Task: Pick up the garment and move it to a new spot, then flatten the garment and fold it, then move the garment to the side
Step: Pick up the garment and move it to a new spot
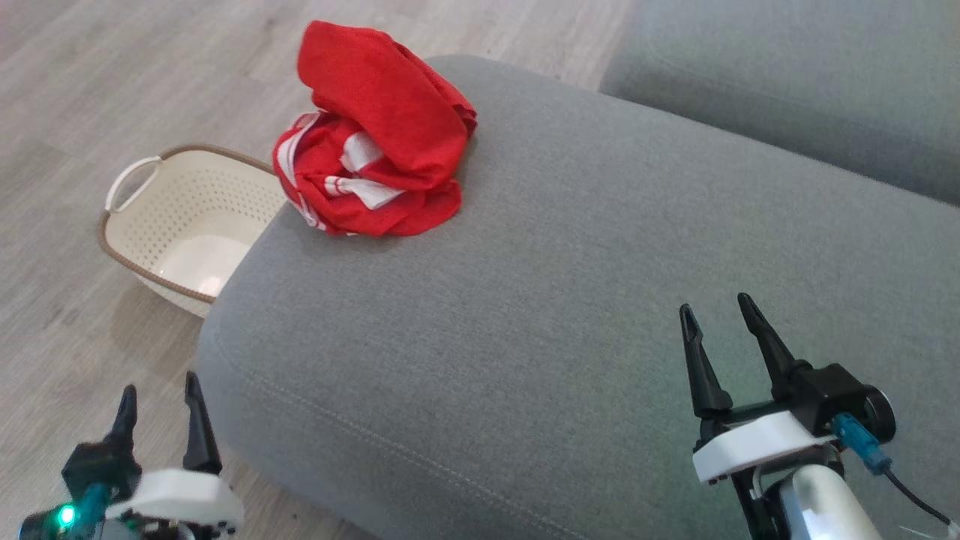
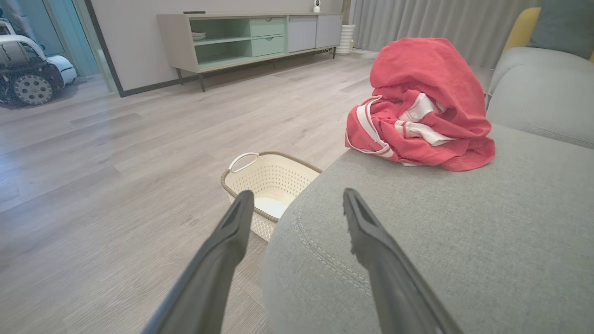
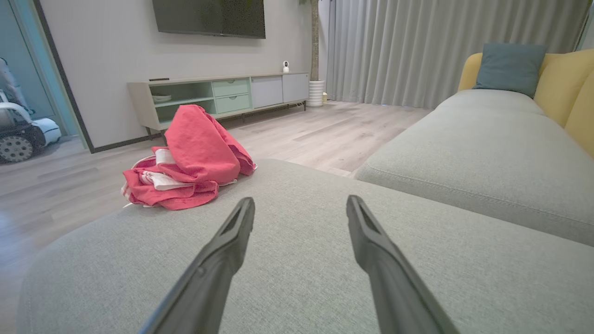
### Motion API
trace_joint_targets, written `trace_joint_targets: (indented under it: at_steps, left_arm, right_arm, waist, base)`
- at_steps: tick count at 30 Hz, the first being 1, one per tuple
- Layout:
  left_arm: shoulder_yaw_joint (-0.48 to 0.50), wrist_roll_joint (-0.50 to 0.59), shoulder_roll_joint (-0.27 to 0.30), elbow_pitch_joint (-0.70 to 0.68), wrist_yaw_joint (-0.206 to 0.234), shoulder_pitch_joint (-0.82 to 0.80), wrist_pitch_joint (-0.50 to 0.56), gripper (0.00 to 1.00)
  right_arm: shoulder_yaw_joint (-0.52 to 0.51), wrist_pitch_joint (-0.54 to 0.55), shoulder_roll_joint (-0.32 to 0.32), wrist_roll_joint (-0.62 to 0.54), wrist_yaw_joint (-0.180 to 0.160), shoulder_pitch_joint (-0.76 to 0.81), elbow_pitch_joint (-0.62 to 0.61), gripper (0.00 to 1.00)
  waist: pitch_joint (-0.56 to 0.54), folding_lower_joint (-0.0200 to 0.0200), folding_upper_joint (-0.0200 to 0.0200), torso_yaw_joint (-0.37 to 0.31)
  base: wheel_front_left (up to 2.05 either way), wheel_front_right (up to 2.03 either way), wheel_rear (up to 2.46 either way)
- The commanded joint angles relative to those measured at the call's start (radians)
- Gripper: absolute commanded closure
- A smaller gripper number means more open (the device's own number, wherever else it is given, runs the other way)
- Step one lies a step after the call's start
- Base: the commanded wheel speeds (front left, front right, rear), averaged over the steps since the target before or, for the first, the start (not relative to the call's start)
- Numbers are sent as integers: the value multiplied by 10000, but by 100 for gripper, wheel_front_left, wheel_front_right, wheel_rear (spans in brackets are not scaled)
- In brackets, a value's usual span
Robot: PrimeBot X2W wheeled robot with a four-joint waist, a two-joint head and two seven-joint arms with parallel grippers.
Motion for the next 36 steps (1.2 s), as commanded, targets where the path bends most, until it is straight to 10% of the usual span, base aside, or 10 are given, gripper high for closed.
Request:
trace_joint_targets:
  at_steps: [1,19,36]
  left_arm:
    - [351,-26,40,-292,-44,-723,-124,0]
    - [801,-1023,732,2472,-1722,-5697,-124,0]
    - [-906,-3254,2683,7172,-1927,-9853,162,0]
  right_arm:
    - [204,-107,-55,-83,54,-476,-327,0]
    - [969,286,-605,-909,54,-1707,-1547,0]
    - [1515,904,-1022,-966,54,-2256,-3185,0]
  waist:
    - [119,0,-1,-115]
    - [2843,0,-1,-1395]
    - [4478,0,-1,-2890]
  base:
    - [0,0,0]
    - [0,0,0]
    - [0,0,0]
